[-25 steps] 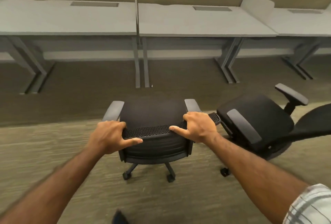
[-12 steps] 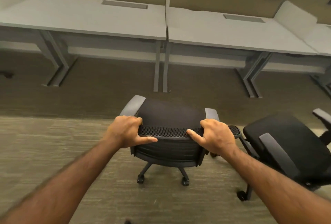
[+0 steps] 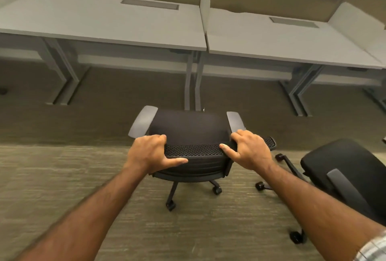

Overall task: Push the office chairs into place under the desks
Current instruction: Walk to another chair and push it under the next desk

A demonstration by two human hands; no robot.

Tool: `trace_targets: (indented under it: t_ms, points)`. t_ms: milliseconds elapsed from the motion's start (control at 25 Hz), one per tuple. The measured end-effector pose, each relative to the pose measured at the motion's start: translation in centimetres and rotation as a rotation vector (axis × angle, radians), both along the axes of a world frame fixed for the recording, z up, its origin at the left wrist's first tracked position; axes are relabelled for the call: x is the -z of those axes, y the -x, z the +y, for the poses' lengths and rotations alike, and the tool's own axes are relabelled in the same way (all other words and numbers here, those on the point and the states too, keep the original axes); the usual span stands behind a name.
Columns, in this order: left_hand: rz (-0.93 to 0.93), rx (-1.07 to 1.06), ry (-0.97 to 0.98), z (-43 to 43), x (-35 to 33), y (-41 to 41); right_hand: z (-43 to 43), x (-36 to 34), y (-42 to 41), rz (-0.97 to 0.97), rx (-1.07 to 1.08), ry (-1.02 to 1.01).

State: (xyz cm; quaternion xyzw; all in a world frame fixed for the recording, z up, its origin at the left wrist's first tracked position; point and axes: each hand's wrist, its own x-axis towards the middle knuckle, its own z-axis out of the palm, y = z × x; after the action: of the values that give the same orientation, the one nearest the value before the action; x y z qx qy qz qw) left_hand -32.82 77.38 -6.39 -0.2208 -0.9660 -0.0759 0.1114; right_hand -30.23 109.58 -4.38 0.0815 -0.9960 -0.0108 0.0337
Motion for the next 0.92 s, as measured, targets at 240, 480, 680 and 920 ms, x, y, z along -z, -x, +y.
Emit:
trace_targets:
  t_ms: [240, 480, 680, 920]
  points:
    - [0.024, -0.082, 0.006, -4.7, -0.4, 5.9, -4.7, -0.3, 8.1, -0.017, -0.067, 0.029]
    - [-0.023, -0.214, 0.01, -10.6, -1.4, 13.0, -10.3, -0.9, 18.2, 0.009, -0.167, 0.043]
    - [-0.089, -0.317, -0.001, -15.6, -1.1, 17.4, -15.5, -0.5, 24.8, 0.012, -0.255, 0.069]
    - [-0.278, -0.471, -0.068, -21.8, -2.1, 23.2, -21.9, -1.5, 33.0, -0.207, -0.352, 0.198]
